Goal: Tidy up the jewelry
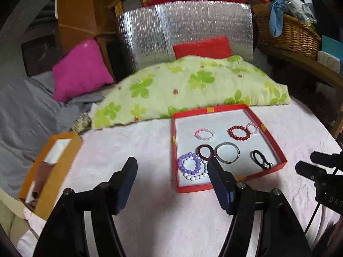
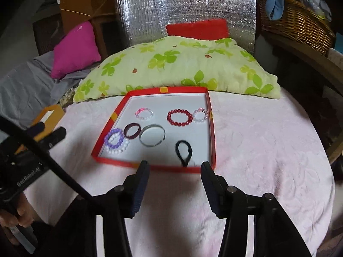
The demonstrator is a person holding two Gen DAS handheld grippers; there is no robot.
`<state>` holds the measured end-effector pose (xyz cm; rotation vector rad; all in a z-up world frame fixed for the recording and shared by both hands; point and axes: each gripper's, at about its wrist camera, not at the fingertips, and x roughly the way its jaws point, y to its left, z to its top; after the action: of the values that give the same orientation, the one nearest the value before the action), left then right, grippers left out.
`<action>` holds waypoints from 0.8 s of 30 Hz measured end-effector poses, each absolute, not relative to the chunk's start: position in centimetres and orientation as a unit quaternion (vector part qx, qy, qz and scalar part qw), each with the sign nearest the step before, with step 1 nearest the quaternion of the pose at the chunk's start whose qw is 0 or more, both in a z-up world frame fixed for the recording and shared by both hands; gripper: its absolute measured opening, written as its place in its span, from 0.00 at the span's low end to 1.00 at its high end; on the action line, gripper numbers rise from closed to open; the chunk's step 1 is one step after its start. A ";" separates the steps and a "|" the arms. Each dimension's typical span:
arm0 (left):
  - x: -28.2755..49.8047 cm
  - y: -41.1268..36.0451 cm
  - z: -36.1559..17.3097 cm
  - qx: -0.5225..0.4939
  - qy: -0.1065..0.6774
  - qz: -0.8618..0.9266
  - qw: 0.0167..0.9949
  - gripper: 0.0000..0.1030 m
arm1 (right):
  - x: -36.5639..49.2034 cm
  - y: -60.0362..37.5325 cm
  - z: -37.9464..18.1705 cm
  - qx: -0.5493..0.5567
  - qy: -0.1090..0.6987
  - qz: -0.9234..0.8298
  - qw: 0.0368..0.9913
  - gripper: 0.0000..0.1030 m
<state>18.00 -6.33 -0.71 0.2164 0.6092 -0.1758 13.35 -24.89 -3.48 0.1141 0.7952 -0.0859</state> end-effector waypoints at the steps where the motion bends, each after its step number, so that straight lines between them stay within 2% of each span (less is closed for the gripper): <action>1: 17.0 -6.2 -0.1 0.110 0.290 -0.085 0.947 0.68 | 12.6 -24.7 -3.2 0.056 0.385 -0.042 0.920 0.52; 13: 10.7 -4.6 4.8 0.109 0.254 -0.070 0.958 0.70 | 5.4 -22.4 1.1 0.067 0.346 -0.040 0.935 0.52; 24: 6.7 -4.2 7.4 0.098 0.233 -0.079 0.964 0.70 | 1.6 -21.7 2.8 0.070 0.334 -0.054 0.938 0.52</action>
<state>6.75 -4.17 7.42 0.1992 0.4724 -0.1593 1.64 -21.68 2.79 0.1423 0.6825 -0.1098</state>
